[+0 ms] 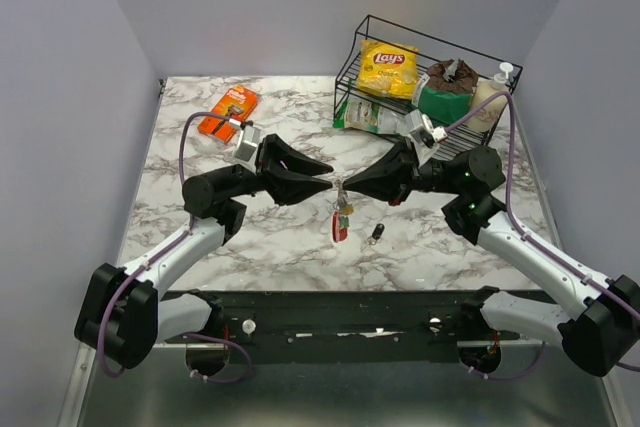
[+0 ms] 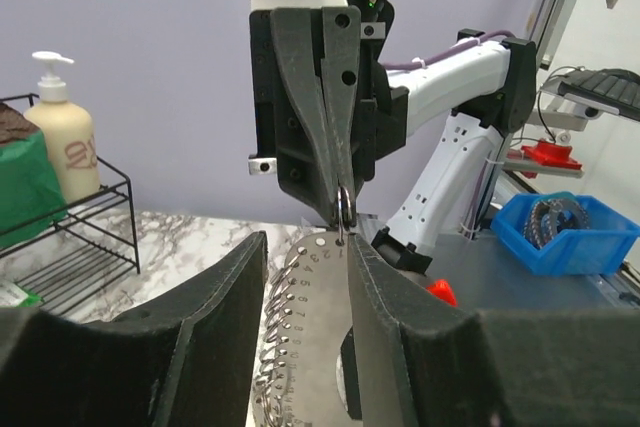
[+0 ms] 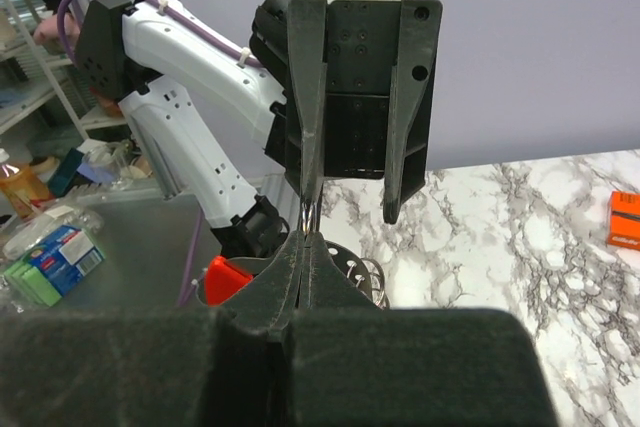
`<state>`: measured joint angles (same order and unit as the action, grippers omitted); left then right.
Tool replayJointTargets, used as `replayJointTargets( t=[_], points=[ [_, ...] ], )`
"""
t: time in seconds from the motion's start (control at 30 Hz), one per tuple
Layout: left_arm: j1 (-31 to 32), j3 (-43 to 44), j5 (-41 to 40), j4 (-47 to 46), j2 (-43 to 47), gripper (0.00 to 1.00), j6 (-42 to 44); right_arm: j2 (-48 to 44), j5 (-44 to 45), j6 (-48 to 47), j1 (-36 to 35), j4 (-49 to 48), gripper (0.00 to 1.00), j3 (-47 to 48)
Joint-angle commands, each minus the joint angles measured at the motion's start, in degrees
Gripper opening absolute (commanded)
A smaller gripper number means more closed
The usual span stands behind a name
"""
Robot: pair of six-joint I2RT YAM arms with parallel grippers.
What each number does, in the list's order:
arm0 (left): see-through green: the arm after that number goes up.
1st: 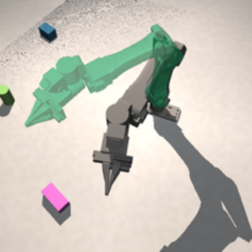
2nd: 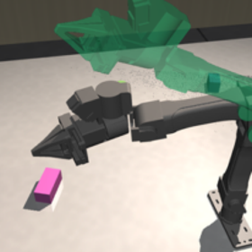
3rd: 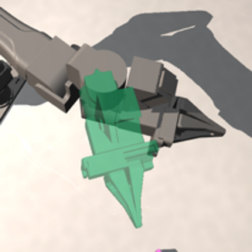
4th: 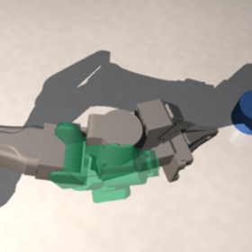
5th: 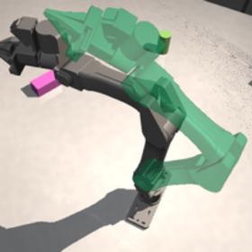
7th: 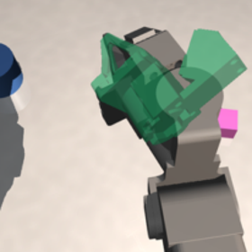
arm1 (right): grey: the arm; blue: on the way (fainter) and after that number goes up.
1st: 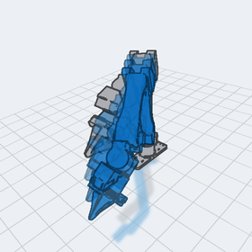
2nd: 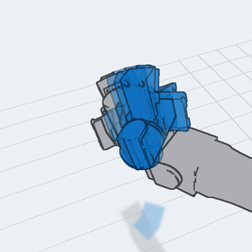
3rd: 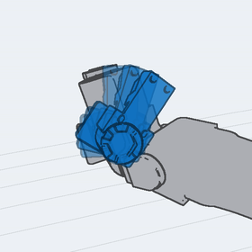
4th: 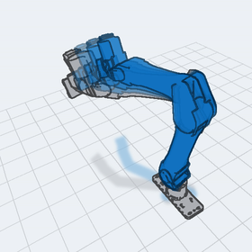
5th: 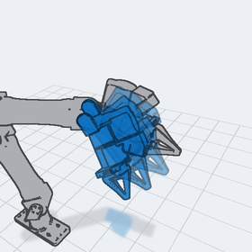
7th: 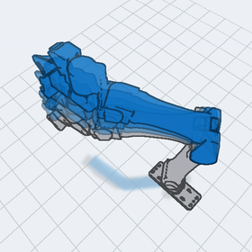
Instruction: Put the keys on the keyring
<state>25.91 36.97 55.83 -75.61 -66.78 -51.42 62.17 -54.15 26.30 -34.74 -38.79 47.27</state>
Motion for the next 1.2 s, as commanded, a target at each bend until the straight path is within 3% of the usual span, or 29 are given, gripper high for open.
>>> replayJointTargets(
  t=[0.0, 0.87, 1.03, 1.13, 1.17],
  points=[
    [0.7, 3.0, -1.1, -1.7, -1.0, 0.46, 2.1, 0.2, -1.0, 1.4, 0.4, -4.3, 0.01, -0.2],
    [5.4, 5.1, 1.0, 10.4, -2.0, 0.37, 11.2, -1.1, 0.2, 1.3, 0.5, -4.9, 0.01, -0.7],
    [5.9, 5.6, 1.1, 10.4, -2.3, 0.22, 11.5, -1.1, 0.4, 1.4, 0.3, -5.1, 0.01, -0.9],
    [6.2, 5.7, 1.1, 10.4, -2.4, 0.01, 11.9, -1.1, 0.4, 1.4, 0.4, -5.2, 0.01, -1.0],
    [6.2, 5.7, 0.9, 10.5, -2.3, 0.00, 11.9, -1.2, 0.4, 1.4, 0.4, -5.1, 0.01, -0.9]
  ],
)
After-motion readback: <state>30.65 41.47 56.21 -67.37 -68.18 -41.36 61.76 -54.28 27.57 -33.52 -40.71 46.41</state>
